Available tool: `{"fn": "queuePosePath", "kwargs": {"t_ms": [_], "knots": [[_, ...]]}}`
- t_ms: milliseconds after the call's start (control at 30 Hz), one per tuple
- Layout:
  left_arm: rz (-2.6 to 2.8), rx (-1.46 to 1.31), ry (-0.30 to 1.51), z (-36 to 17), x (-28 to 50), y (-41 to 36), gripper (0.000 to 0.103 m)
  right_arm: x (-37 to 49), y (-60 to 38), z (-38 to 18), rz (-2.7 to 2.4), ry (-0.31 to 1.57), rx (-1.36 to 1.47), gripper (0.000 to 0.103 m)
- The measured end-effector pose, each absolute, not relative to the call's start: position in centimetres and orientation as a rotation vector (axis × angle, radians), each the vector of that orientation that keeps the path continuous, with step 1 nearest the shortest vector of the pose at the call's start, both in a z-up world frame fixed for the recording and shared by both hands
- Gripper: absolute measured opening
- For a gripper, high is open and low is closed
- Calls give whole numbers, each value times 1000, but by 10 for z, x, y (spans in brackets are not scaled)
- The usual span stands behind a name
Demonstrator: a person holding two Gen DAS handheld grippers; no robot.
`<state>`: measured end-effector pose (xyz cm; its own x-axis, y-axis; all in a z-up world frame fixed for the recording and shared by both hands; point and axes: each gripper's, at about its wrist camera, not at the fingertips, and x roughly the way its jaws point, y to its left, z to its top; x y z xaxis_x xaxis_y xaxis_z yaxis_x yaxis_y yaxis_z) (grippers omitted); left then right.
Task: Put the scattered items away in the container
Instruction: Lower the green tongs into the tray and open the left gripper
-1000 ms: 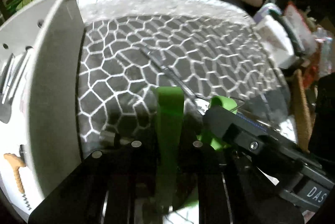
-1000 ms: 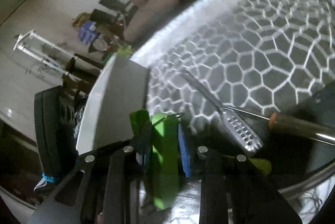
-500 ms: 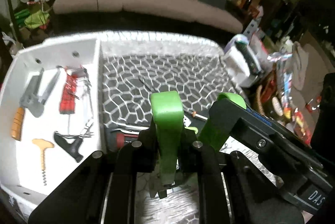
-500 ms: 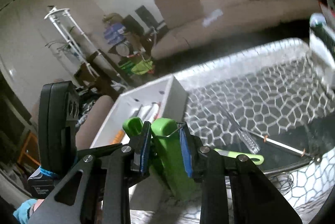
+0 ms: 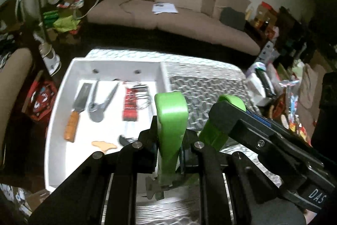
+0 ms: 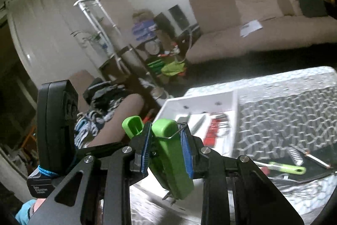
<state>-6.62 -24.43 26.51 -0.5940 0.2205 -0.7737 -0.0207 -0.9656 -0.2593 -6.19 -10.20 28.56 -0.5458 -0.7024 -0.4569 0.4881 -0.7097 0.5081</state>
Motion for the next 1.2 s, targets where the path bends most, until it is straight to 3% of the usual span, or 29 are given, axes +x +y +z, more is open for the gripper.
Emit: {"fn": "queuePosePath", "kwargs": {"t_ms": [267,500,1000,1200], "knots": [[2602,-1494,-505,179,-81,-314,15,-97,-178,215,-2146,-404,1007,27],[2485,-1631,-590,100,-110,-326,15,-138,-205,140,-2114,-393,1175,28],[2386,-1815,-646,37,-160,-348,19,-214,-226,54,-2041,-418,1415,27],[2390,-1810,-592,41,-158,-347,19,-213,-223,54,-2018,-416,1414,27]]}}
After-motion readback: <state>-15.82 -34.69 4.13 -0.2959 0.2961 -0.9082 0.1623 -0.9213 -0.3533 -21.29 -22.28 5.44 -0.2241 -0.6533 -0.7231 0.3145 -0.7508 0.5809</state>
